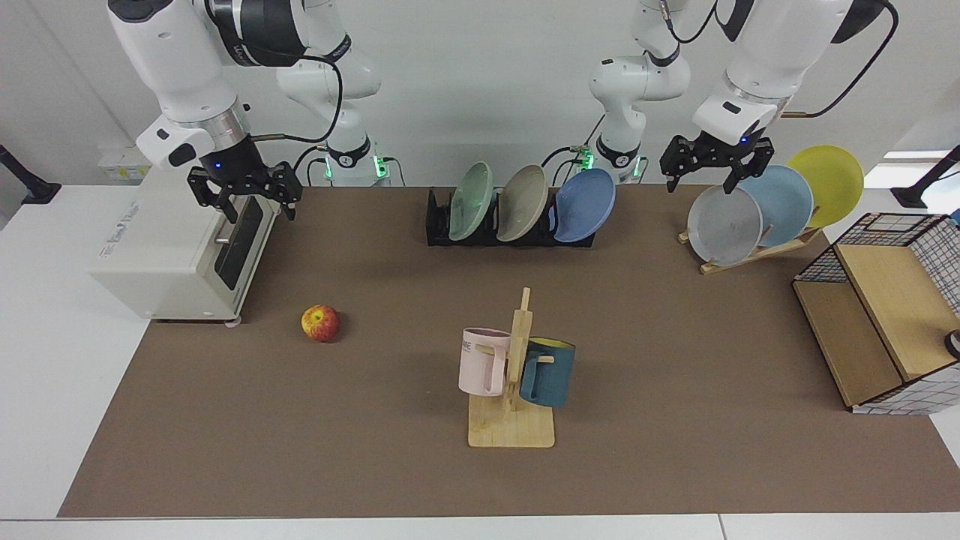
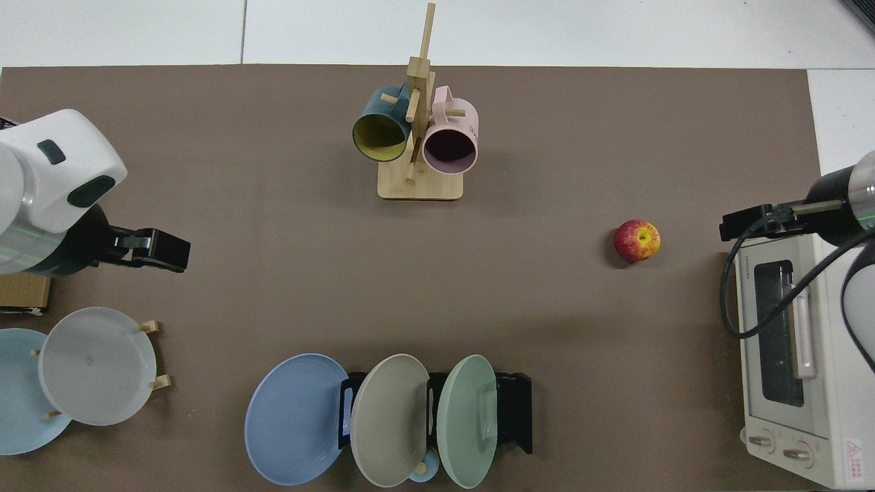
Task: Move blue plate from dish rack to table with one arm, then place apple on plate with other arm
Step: 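Reach the right gripper toward the red apple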
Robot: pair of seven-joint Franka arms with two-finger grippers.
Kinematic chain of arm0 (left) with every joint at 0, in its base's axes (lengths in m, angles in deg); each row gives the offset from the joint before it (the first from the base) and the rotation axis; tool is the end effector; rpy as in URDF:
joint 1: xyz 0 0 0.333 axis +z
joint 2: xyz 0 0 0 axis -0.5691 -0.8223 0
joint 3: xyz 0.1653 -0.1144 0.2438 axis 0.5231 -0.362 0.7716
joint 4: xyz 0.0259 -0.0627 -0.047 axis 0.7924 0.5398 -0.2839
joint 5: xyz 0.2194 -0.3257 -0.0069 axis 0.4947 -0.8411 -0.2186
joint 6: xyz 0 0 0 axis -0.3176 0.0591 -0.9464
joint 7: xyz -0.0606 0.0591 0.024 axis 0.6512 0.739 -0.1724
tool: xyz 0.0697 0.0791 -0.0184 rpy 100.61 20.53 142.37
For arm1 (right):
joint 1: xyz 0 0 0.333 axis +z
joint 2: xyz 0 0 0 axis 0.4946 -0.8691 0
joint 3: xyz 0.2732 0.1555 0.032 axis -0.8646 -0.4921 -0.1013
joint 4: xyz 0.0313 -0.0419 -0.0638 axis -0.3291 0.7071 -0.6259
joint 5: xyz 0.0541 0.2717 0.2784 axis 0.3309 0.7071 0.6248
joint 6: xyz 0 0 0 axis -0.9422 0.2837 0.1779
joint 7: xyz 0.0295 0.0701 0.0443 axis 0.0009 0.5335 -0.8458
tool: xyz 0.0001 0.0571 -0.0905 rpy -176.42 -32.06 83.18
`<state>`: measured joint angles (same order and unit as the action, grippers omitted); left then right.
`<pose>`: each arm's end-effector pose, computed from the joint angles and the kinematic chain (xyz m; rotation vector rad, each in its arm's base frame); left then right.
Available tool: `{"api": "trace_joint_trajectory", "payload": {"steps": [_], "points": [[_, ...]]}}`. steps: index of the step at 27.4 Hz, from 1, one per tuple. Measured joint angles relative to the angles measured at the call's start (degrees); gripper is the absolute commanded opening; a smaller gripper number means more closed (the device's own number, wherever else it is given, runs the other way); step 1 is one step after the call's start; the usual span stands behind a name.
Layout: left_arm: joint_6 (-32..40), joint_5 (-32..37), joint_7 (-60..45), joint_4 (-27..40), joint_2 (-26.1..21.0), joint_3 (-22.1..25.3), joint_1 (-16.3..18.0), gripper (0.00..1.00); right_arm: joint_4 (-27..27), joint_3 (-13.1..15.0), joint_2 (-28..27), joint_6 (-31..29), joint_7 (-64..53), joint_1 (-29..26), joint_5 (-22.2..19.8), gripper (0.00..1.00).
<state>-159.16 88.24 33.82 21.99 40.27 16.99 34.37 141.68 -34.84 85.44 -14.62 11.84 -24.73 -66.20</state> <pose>0.5325 -0.0909 0.6335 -3.1074 0.1798 0.0953 0.5554 0.0076 0.5968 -3.1346 -0.0738 -0.0353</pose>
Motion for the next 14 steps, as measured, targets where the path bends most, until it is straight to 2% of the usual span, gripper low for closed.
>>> {"api": "trace_joint_trajectory", "payload": {"steps": [14], "points": [[0.0,0.0,0.0,0.0,0.0,0.1,0.0,1.0,1.4,-0.5,0.0,-1.7,0.0,0.1,0.0,1.0]]}}
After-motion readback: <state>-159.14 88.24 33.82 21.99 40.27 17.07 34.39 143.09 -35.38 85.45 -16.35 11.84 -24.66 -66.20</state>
